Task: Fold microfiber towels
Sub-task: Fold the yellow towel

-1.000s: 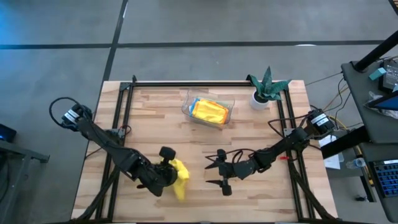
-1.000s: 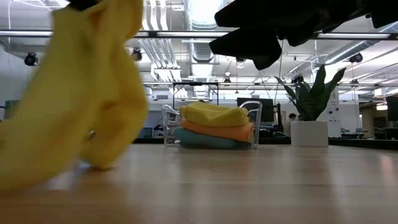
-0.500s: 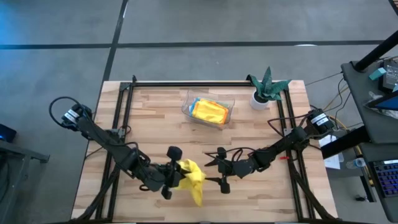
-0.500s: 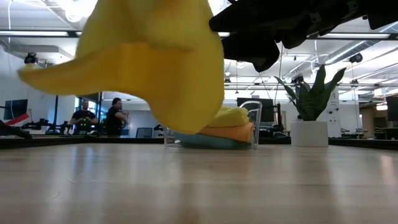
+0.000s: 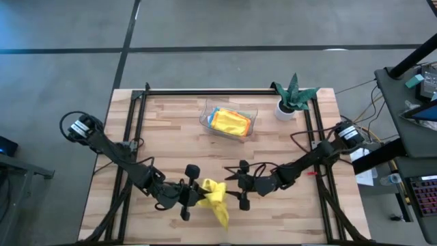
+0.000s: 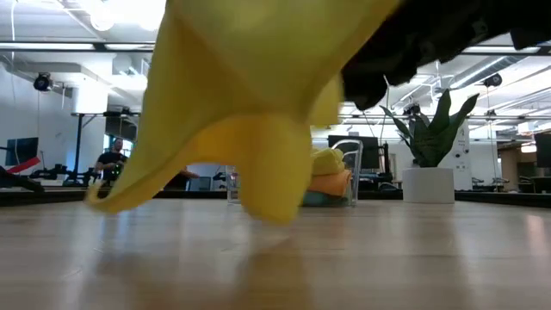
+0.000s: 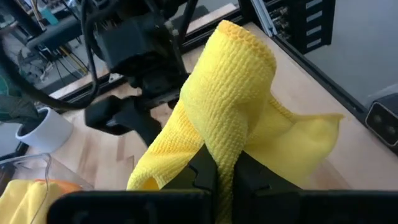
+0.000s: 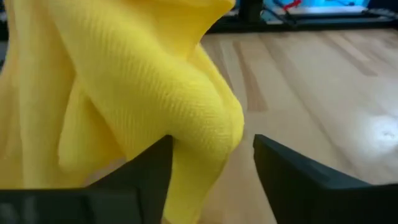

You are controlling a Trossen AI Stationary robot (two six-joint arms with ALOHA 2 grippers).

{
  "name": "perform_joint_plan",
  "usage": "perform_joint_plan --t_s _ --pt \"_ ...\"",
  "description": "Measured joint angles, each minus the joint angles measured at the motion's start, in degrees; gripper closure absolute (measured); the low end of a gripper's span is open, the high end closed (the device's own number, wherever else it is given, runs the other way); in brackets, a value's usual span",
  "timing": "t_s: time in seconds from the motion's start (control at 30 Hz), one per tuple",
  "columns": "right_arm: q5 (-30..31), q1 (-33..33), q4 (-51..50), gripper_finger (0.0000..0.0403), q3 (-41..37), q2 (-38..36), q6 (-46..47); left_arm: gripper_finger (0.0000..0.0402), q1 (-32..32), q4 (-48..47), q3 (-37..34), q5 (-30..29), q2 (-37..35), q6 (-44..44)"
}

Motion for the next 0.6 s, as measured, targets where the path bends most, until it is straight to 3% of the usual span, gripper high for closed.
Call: perform_joint_plan --t_s 0.4,0.6 --pt "-0.4 -1.0 0.9 0.0382 0.0 4.4 -0.3 0.0401 0.2 1.4 -1.3 0.0 -0.2 1.7" --pt "2.9 -0.9 0.6 0.039 0.0 4.4 -1.3 0.0385 0.2 1.2 -1.4 0.0 -0.2 1.6"
